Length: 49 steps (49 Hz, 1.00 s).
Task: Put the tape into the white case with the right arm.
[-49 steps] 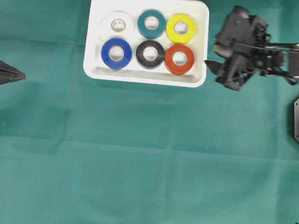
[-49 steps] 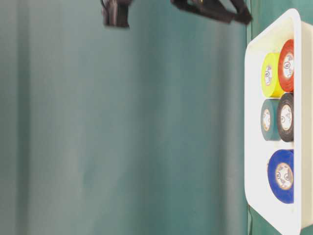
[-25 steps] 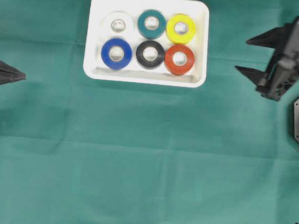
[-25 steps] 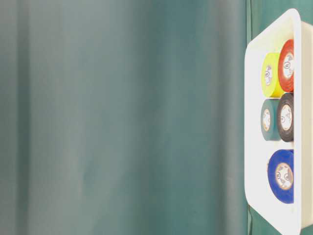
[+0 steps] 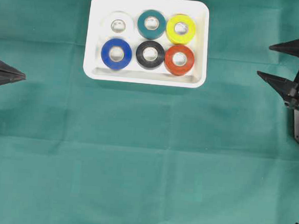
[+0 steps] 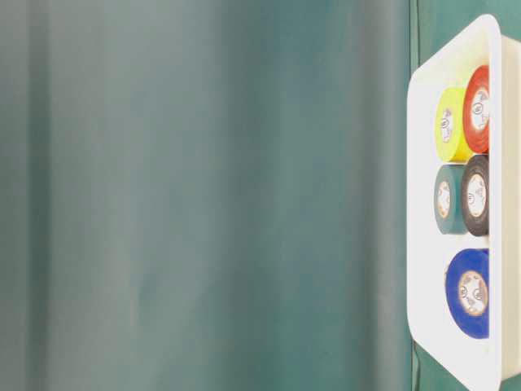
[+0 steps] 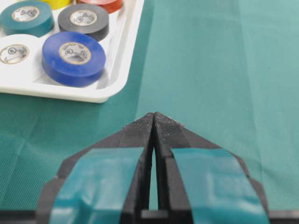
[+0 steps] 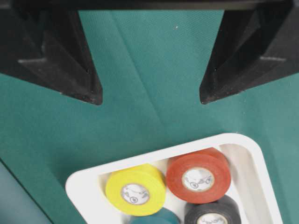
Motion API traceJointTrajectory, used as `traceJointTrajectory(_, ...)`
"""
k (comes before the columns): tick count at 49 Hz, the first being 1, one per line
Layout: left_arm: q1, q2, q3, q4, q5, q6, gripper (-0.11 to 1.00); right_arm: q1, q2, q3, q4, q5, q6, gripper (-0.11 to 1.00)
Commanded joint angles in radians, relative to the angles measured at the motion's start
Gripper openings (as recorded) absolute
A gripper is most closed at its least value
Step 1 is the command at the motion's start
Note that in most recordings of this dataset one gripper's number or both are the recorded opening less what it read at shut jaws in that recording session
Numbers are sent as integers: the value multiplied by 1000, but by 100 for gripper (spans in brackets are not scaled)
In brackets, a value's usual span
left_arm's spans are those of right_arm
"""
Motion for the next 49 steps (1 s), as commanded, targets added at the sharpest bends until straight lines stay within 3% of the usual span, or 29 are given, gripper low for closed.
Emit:
traceJointTrajectory(1, 3, 9, -9, 2, -9, 0, 0, -3, -3, -11, 3, -8, 2, 52)
traceJointTrajectory(8, 2, 8, -9, 2, -9, 0, 0, -3, 0, -9, 3, -41, 3, 52)
traceJointTrajectory(30, 3, 9, -9, 2, -9, 0, 0, 44, -8, 77, -3, -319, -8, 52)
traceJointTrajectory(38, 3, 9, -9, 2, -9, 0, 0, 91, -9, 92, -11, -342, -8, 52)
traceJointTrajectory(49, 3, 9, -9, 2, -9, 0, 0, 150, -9, 97, -63, -337, -9, 52)
